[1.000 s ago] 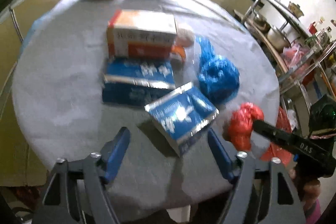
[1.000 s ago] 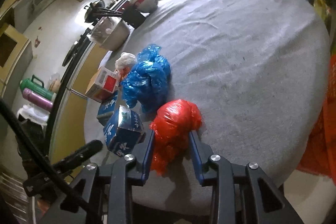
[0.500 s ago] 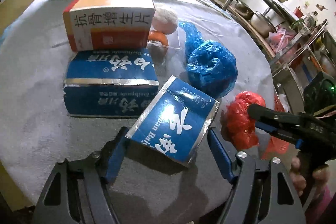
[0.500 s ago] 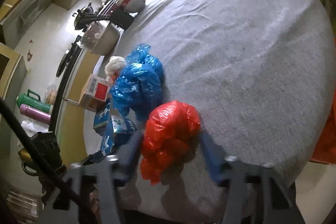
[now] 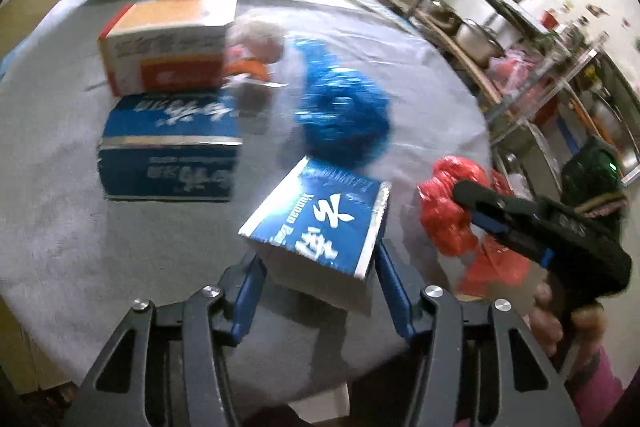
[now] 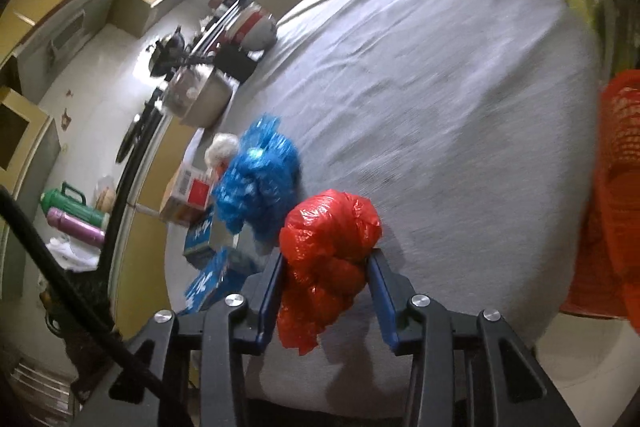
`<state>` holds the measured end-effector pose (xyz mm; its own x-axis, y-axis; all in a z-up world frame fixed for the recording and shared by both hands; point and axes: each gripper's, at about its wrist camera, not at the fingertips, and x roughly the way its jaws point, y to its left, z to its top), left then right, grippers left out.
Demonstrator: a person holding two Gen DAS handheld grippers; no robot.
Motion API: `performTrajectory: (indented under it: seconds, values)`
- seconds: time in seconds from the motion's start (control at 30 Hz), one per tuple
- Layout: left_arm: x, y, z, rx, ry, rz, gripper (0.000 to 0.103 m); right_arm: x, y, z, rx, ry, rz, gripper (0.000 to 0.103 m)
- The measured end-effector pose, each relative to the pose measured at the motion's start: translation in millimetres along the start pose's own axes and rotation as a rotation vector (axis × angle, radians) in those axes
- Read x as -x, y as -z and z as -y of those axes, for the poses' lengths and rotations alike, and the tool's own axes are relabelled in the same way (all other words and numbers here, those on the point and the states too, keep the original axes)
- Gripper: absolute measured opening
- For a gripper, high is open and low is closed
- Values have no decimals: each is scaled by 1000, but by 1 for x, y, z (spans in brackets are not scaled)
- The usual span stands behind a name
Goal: Collect trash
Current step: 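Carry both items to the red basket and release them inside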
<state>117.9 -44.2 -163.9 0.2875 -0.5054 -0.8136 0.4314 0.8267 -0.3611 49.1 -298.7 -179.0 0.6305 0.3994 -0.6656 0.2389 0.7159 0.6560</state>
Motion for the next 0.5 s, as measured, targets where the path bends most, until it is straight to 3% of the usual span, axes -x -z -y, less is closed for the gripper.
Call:
performTrajectory:
  seconds: [0.23,0.37,0.5]
  values:
    - [16,5,53,-143,23,22,53,54,-6,42,-66,4,121,43]
    - [-1,-1,69,-212,-33,4,53,88,-8,78,-134,48,198,43]
    - [-1,-3,82,-258,-27,1,53,124,-4,122,-223,123,278,43]
